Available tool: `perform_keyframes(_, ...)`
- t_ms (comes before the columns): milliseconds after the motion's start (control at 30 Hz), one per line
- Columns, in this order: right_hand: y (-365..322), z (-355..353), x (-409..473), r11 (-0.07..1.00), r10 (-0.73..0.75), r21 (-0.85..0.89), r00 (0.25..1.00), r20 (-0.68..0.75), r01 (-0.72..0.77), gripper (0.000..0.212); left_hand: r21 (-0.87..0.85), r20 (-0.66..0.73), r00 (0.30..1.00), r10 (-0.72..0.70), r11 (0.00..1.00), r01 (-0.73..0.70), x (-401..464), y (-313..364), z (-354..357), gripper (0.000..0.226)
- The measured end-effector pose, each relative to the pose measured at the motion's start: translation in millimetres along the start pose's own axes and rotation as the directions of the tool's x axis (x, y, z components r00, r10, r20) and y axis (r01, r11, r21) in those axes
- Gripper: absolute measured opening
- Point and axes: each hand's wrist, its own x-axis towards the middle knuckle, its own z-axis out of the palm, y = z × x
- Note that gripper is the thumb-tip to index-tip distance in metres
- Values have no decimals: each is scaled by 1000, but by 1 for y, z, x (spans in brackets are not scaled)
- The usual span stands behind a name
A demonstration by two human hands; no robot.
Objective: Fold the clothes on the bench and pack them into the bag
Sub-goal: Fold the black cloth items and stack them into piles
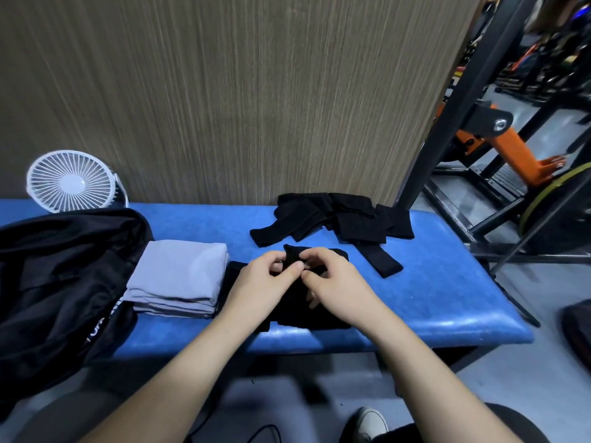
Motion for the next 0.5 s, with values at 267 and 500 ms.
perform_keyframes(267,18,-34,-2,999,17,-36,975,-220,-25,19,-63,18,1000,-15,998,16,-3,8,2,31)
perform_keyframes(500,30,-43,-5,982,189,31,972,-141,-186,41,-135,34,998,55,990,-50,-6,9,2,49)
